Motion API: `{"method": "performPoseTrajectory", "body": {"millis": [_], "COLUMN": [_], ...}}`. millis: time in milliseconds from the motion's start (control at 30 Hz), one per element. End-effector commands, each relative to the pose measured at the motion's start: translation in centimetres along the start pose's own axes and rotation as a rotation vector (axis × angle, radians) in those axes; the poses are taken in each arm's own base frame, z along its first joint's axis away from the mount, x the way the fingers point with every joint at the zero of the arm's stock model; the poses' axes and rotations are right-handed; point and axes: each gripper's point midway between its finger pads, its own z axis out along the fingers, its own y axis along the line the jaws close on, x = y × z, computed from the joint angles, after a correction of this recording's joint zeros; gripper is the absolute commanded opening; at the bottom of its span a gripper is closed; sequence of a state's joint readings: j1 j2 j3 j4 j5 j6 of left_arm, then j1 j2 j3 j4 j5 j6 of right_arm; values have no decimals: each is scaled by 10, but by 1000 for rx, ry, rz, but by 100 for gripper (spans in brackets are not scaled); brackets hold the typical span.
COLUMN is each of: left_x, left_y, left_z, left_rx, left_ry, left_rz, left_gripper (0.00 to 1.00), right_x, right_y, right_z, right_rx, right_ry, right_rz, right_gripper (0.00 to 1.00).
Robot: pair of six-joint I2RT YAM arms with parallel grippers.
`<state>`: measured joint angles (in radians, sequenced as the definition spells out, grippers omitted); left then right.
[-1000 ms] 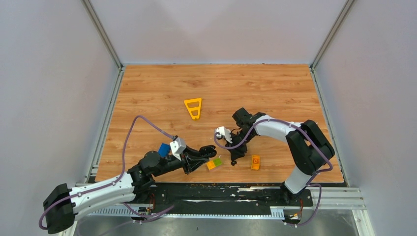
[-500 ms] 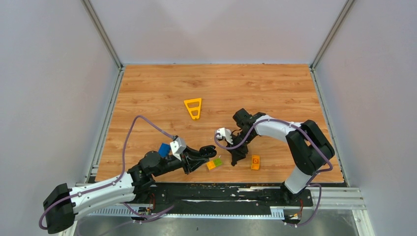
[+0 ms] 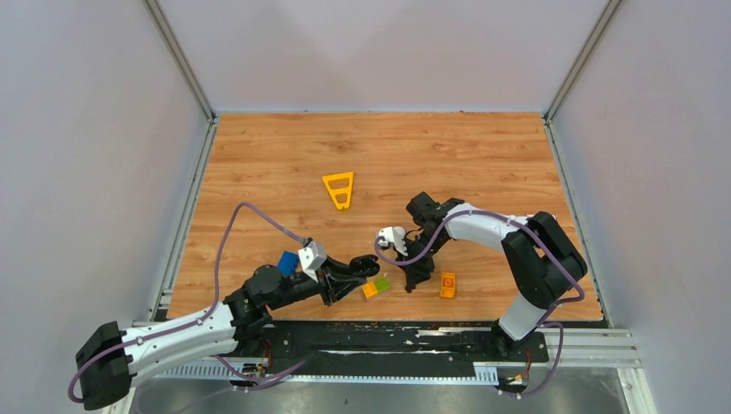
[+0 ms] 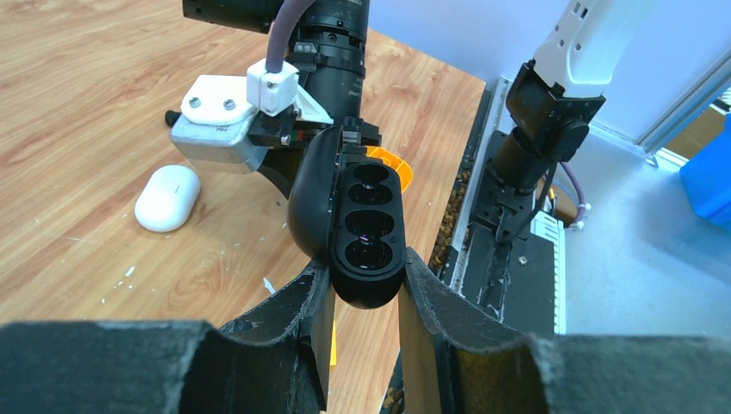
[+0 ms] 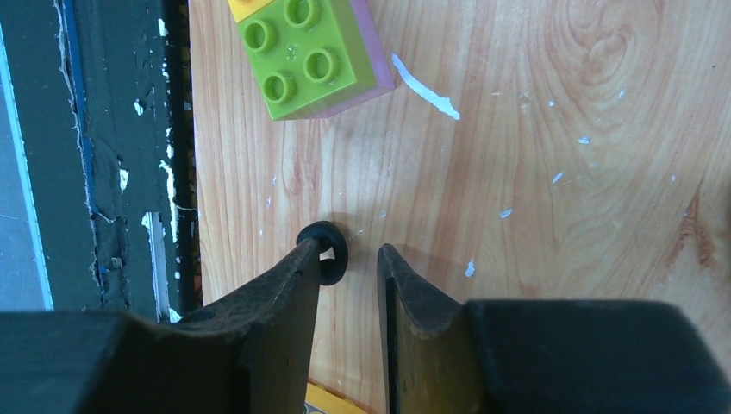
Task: Insert the wireless bluetooth earbuds into the charging case
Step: Pick up the right earbud from the corner of the board.
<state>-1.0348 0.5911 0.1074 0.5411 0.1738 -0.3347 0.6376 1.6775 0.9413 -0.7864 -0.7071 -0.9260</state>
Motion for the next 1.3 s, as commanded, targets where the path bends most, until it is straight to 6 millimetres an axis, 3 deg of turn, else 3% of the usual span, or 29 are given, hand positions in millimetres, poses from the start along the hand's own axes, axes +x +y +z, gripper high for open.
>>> {"method": "performPoseTrajectory", "body": {"millis": [0, 400, 867, 1267], "left_x": [-10, -10, -11, -10], "left_y": [-3, -4, -4, -2], "left_z": [3, 4, 1, 0], "left_rx": [9, 14, 8, 2], "left_ry": [-25, -20, -21, -22], "left_rz": [17, 16, 19, 18], "left_gripper": [0, 0, 0, 0], "right_x": [-8, -12, -25, -10], "right_y": [8, 10, -8, -7], "right_z": [-6, -7, -6, 4], "right_rx": [-6, -20, -8, -12], "right_ry": [-26, -37, -43, -16], "right_rz": [-49, -41, -48, -41], "right_gripper": [30, 26, 27, 29]}}
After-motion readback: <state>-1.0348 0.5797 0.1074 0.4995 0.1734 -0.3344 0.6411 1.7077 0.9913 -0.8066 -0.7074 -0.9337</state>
